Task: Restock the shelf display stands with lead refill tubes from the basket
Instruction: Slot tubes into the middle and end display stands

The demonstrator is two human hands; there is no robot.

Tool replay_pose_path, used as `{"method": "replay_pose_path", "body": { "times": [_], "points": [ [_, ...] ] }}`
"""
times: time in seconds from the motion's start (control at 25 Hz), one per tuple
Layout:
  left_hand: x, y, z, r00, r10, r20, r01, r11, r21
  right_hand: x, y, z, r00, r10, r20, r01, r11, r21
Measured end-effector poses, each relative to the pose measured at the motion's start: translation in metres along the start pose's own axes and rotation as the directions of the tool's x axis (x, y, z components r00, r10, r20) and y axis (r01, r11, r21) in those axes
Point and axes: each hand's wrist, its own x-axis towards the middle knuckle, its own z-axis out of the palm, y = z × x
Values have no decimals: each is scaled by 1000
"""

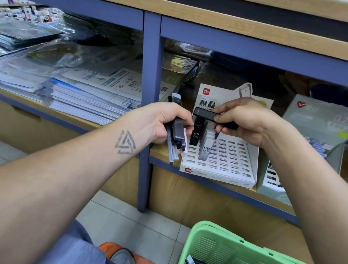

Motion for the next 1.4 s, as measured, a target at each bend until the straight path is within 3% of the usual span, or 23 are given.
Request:
{"method": "replay_pose_path", "body": {
  "times": [0.36, 0.52, 0.72, 0.84, 1.04, 1.24, 1.4],
  "points": [
    [0, 0, 1, 1000, 10, 10, -10, 999, -32, 1, 7, -1, 992, -107, 62, 103, 993, 63],
    [-2, -1, 2, 1000, -8, 12, 8, 1000, -4, -1, 8, -2, 971, -239, 18, 239, 968, -69],
    [-3, -2, 2, 1000, -16, -16, 16, 1000, 26, 4, 5, -2, 948, -309, -74, 296, 943, -151],
    [-4, -4, 0, 998, -30, -48, 33, 998, 60, 8, 3, -2, 902, -413, -126, 337, 856, -392],
    [-6, -3, 2, 998, -29, -57, 32, 998, 51, 12, 7, 13, 891, -453, -15, 336, 682, -649],
    [-7, -2, 1, 998, -24, -53, 27, 997, 67, 13, 20, 30, 860, -507, 63, 390, 573, -721],
    [-8, -3, 2, 999, -27, -46, 30, 997, 76, 12, 24, 35, 852, -520, 53, 385, 555, -738]
  ]
}}
